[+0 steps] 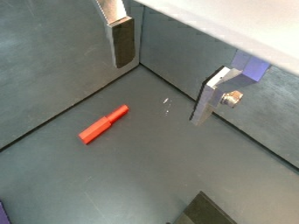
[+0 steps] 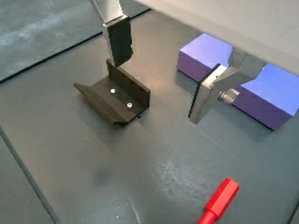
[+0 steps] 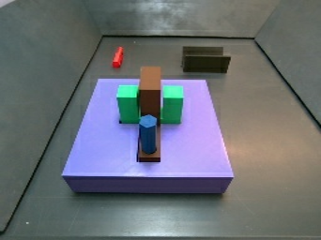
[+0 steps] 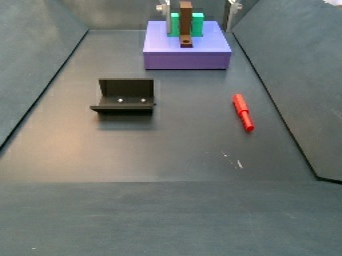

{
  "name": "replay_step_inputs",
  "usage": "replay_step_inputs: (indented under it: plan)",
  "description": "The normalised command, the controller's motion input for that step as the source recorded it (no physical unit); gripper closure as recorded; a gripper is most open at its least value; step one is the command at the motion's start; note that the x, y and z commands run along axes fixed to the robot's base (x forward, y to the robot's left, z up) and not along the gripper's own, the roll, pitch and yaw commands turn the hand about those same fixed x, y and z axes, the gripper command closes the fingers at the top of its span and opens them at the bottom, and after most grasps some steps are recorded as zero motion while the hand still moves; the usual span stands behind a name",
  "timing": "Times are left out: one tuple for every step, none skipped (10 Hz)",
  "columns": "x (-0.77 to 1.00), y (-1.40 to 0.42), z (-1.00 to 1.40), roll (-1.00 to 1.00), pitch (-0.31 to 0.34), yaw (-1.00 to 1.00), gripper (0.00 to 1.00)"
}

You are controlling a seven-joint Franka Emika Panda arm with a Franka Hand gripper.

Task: Pick up the red object. Move up. Place the red object on the fixture. Regrasp the red object. Move to above the board. Insert the red object.
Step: Pick up the red object.

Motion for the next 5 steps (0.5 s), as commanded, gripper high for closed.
replay_step_inputs:
  plan:
    - [0.0,-0.16,-0.14,0.0,-0.039,-0.03,0.0]
    - [-0.41,-0.55,-0.33,0.0,-0.224,0.0,0.0]
    - [-0.62,-0.69,-0.44,0.0,-0.3,0.12,0.0]
    - [-0.63,-0.72,-0.42,0.0,-0.251,0.05,0.0]
    - [-0.77,-0.5,-0.51,-0.06,-0.313,0.03,0.0]
